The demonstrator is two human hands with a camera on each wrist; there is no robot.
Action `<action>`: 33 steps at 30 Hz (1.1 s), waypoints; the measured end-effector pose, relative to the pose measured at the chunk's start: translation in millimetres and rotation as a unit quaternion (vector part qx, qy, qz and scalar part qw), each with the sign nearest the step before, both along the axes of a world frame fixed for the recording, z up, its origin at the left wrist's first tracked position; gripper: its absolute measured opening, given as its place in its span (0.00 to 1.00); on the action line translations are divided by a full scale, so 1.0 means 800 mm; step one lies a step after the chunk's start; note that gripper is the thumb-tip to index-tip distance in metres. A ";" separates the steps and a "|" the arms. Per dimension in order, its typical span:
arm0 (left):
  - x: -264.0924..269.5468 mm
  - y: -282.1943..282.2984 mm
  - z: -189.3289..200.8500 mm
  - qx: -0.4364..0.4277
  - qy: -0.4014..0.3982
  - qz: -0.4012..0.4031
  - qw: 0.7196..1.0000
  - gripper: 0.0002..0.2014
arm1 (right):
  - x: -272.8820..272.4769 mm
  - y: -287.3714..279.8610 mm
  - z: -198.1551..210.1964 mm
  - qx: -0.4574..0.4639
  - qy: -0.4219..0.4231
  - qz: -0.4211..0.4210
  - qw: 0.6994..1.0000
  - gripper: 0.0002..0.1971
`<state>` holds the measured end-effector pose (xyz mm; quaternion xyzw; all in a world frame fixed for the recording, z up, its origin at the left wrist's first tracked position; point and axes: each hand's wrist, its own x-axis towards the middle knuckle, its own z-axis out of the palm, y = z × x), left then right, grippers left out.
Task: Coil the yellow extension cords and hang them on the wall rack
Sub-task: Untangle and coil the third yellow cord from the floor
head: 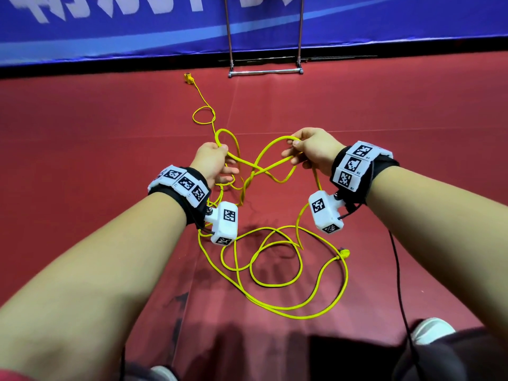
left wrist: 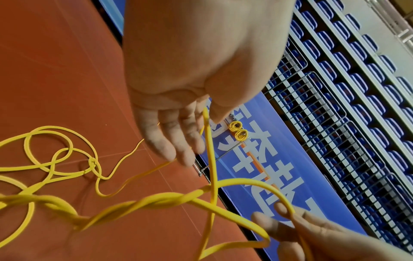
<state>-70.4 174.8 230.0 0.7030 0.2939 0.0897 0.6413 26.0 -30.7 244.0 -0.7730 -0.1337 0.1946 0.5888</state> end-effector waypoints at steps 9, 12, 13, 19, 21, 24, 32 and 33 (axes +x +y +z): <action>-0.015 -0.044 -0.024 -0.071 0.273 -0.181 0.942 0.20 | -0.002 0.008 -0.003 0.066 0.109 -0.039 0.991 0.09; -0.008 -0.051 -0.039 -0.202 0.200 -0.144 0.948 0.29 | -0.006 0.010 -0.001 0.081 0.136 -0.043 0.986 0.09; -0.006 -0.054 -0.040 -0.242 0.160 -0.129 0.948 0.30 | -0.007 0.011 0.000 0.087 0.148 -0.044 0.984 0.09; 0.009 -0.056 -0.037 -0.325 0.026 -0.029 0.945 0.14 | -0.008 0.007 -0.002 0.102 0.194 -0.047 0.974 0.10; 0.009 -0.051 -0.033 -0.307 0.036 -0.007 0.951 0.12 | -0.006 0.003 -0.008 0.060 0.161 -0.035 0.985 0.10; 0.010 -0.033 -0.032 -0.301 0.053 0.006 0.952 0.12 | -0.007 -0.005 -0.024 -0.027 0.096 -0.007 0.995 0.11; 0.010 -0.017 -0.022 -0.388 0.000 0.098 0.916 0.09 | -0.016 -0.006 -0.052 -0.178 0.025 0.132 0.975 0.08; 0.010 -0.017 -0.020 -0.400 -0.018 0.104 0.910 0.07 | -0.018 -0.003 -0.051 -0.188 0.021 0.154 0.970 0.08</action>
